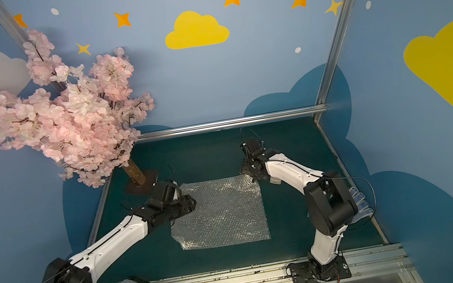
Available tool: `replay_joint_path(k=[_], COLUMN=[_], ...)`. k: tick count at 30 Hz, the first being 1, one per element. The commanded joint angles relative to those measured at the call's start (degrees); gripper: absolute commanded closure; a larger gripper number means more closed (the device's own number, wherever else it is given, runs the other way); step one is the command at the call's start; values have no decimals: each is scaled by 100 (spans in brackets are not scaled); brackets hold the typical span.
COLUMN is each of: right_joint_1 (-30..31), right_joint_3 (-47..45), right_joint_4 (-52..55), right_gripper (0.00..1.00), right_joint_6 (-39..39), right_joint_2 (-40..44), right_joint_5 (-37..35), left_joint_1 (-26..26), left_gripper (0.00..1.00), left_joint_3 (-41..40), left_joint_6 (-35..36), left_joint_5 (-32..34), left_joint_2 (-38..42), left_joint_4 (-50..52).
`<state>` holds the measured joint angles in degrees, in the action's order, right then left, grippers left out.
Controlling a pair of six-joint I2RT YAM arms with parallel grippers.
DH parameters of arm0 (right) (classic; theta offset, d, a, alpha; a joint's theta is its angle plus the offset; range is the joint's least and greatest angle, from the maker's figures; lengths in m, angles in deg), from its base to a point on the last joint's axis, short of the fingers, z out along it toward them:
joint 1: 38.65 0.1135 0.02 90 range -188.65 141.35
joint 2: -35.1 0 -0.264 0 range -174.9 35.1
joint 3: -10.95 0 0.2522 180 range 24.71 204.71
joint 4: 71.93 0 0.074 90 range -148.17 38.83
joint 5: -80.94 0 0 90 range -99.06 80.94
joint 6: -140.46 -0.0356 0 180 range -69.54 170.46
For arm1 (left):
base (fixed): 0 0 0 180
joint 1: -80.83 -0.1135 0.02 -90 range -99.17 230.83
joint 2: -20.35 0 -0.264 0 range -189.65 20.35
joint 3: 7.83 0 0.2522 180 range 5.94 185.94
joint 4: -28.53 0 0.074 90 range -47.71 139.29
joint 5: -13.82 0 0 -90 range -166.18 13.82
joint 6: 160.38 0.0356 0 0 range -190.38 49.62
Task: Wrap mugs in bubble wrap
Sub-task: Adjust the mug at the center of the board, then pick up the mug from the center of the board.
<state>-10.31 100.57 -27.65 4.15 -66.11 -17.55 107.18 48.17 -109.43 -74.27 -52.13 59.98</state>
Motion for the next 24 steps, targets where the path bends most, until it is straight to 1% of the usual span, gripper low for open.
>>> replay_joint_path(k=[1, 2, 4, 8, 11, 15, 18, 24], right_joint_1=[14, 15, 14, -3, -60, -198, -322, -382], right_joint_3=[585, 774, 1017, 1380, 1694, 1993, 2192, 2285], right_joint_4=[795, 931, 1113, 1222, 1364, 1386, 1472, 1479], right_gripper=[29, 30, 30, 32, 32, 34, 37, 50], right_joint_6=[-504, -577, -663, -650, -476, -150, 59, 174], right_joint_2=[-516, -672, -912, -1296, -1572, -1841, -2000, -2095], right_joint_5=[-480, -537, -599, -735, -774, -777, -765, -672], left_joint_1=[-161, -247, -420, -684, -813, -963, -1068, -1120], left_gripper=[22, 18, 16, 15, 15, 15, 15, 15], left_joint_3=[-402, -500, -645, -919, -1075, -1174, -1199, -1199], left_joint_6=[-109, -159, -223, -265, -268, -269, -229, -199], left_joint_5=[527, 586, 632, 609, 565, 558, 469, 346], left_joint_2=[476, 619, 800, 1001, 1158, 1170, 1083, 918], left_joint_4=[420, 525, 728, 947, 955, 1000, 989, 880])
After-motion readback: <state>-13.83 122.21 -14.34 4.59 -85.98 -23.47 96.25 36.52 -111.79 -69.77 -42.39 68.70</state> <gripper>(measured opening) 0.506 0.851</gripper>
